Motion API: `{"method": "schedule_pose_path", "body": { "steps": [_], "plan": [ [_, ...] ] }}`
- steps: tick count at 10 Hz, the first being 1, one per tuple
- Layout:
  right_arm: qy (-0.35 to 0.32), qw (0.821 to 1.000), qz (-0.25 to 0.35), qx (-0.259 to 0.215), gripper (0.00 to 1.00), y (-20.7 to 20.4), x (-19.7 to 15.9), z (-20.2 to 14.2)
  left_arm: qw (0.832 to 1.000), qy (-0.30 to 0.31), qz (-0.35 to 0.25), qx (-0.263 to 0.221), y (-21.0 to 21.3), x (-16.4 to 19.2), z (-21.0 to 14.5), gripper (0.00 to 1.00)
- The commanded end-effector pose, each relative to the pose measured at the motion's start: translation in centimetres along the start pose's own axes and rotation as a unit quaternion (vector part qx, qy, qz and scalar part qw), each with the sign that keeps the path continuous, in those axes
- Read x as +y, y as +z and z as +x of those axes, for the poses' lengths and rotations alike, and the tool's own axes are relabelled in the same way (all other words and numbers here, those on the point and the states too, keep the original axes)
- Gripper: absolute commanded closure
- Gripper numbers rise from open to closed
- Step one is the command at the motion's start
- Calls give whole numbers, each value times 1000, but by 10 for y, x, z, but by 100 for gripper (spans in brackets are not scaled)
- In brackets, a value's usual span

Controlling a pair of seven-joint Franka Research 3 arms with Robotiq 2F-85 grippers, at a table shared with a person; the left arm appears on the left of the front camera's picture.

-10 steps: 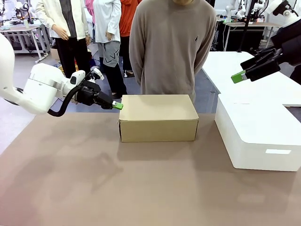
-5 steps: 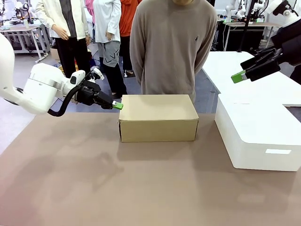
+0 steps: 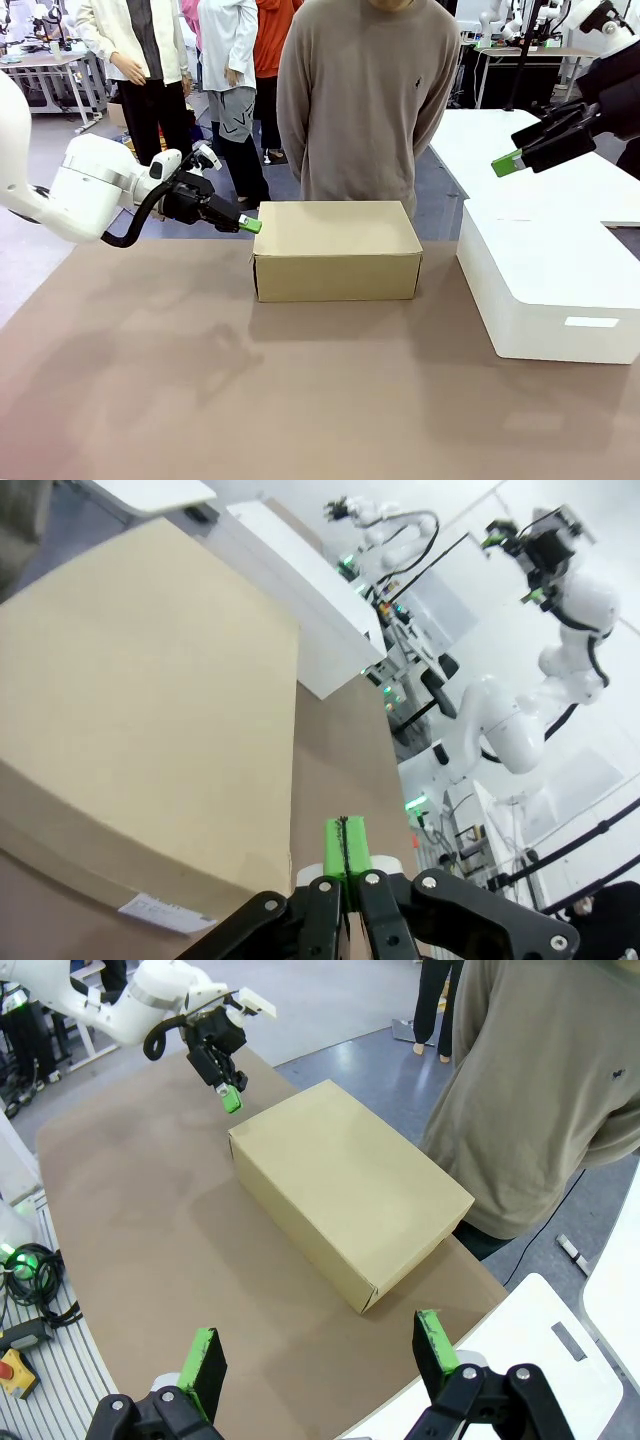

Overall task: Pack the shoes into the box.
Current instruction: Press down on the lid of the Shoes Box.

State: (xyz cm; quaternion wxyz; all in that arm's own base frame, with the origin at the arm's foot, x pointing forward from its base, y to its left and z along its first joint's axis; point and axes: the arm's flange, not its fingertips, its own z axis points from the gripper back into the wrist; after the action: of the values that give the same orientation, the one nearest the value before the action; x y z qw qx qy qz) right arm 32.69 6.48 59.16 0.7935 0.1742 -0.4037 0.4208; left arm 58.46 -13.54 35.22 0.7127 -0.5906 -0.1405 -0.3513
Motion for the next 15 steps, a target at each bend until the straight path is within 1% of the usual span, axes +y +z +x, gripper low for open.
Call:
{"method": "schedule_pose_path", "body": {
  "steps": [1, 2, 3, 5, 6, 7, 8, 9, 10, 12, 14, 15],
  "plan": [
    [-1, 1000, 7, -8, 0, -1, 0, 0, 996, 5, 50, 71, 6, -23, 16, 100],
    [-1, 1000, 7, -8, 0, -1, 0, 0, 989, 13, 80, 120, 10, -32, 20, 85],
    [-1, 1000, 7, -8, 0, -1, 0, 0, 979, 19, 124, 162, 15, -41, 24, 66],
    [-1, 1000, 7, -8, 0, -1, 0, 0, 960, 29, 195, 197, 23, -61, 26, 27],
    [-1, 1000, 7, -8, 0, -1, 0, 0, 954, 24, 215, 207, 25, -74, 24, 7],
    [-1, 1000, 7, -8, 0, -1, 0, 0, 944, 13, 253, 210, 28, -90, 19, 0],
    [0, 1000, 0, 0, 0, 0, 0, 0, 931, 0, 297, 211, 30, -105, 13, 0],
    [9, 1000, -4, 9, 0, -7, -1, 11, 922, -11, 323, 215, 30, -118, 6, 0],
    [20, 1000, -8, 15, 14, -15, -2, 23, 915, -15, 339, 216, 30, -131, 0, 0],
    [19, 999, 3, 35, 53, -40, -5, 48, 910, -31, 352, 216, 27, -155, -14, 0],
    [29, 998, 8, 57, 93, -72, -9, 63, 908, -48, 361, 209, 24, -175, -25, 0],
    [26, 997, 1, 70, 100, -90, -11, 70, 906, -54, 364, 209, 21, -181, -28, 0]
  ]
}}
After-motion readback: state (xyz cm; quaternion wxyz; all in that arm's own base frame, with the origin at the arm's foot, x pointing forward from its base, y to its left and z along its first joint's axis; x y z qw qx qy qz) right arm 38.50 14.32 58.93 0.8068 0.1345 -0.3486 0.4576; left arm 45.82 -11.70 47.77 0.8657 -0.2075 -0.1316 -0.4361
